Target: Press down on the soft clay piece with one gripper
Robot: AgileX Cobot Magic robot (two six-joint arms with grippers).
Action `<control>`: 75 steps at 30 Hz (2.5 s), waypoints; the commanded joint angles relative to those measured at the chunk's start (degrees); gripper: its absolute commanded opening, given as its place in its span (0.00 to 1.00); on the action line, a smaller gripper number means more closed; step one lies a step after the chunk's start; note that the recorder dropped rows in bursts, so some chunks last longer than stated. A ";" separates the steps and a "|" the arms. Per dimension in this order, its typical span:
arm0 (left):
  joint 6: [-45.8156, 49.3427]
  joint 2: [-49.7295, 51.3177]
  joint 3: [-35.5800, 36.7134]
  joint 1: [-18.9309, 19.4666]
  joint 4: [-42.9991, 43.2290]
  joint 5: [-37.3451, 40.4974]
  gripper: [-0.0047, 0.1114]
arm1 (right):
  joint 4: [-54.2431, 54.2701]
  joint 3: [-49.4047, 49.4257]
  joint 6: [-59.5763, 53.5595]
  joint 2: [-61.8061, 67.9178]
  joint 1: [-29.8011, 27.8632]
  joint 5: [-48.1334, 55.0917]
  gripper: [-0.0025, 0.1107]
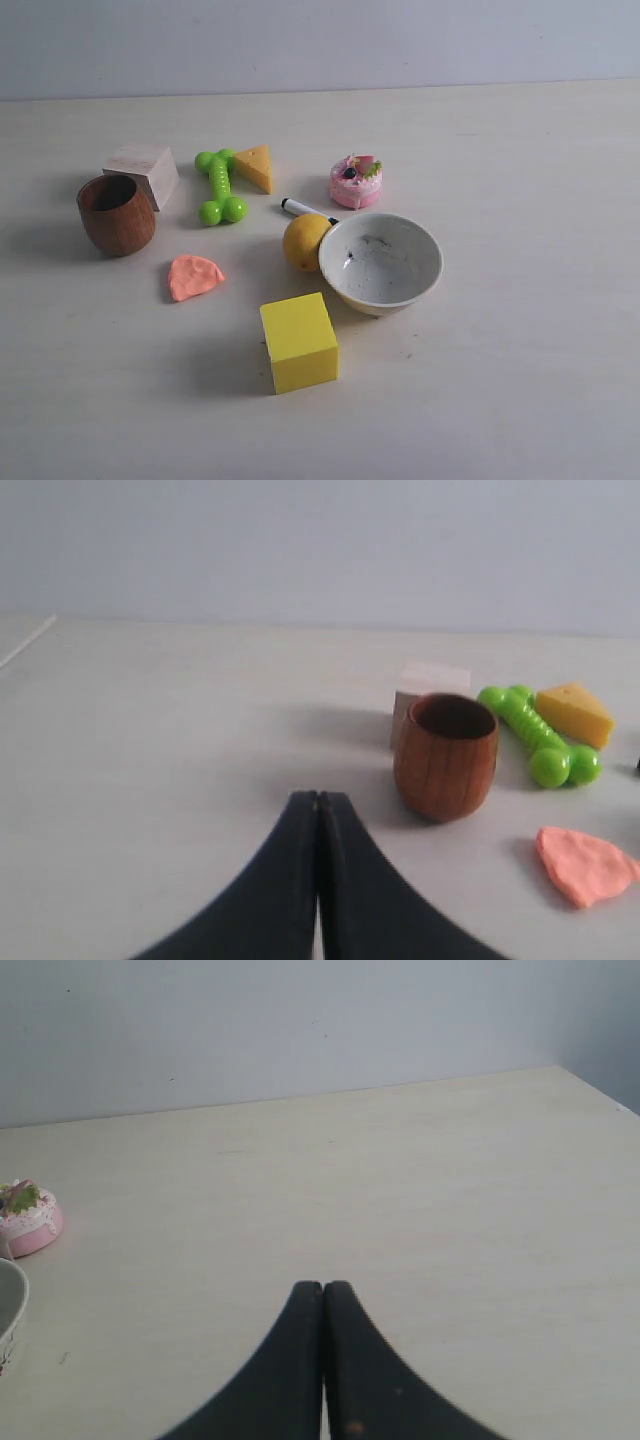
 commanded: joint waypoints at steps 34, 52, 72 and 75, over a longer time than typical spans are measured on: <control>-0.30 13.08 -18.19 -5.63 0.00 -6.36 0.04 | -0.12 0.23 -0.05 -0.40 -0.30 -0.23 0.02; 7.43 45.37 -51.00 -18.98 -12.47 33.01 0.04 | -0.12 0.23 -0.05 -0.40 -0.30 -0.23 0.02; 7.20 53.59 -56.52 -18.98 -30.37 31.04 0.04 | -0.12 0.23 -0.05 -0.40 -0.30 -0.23 0.02; 7.20 53.59 -56.52 -18.98 -31.57 32.01 0.04 | -0.12 0.23 -0.05 -0.40 -0.30 -0.23 0.02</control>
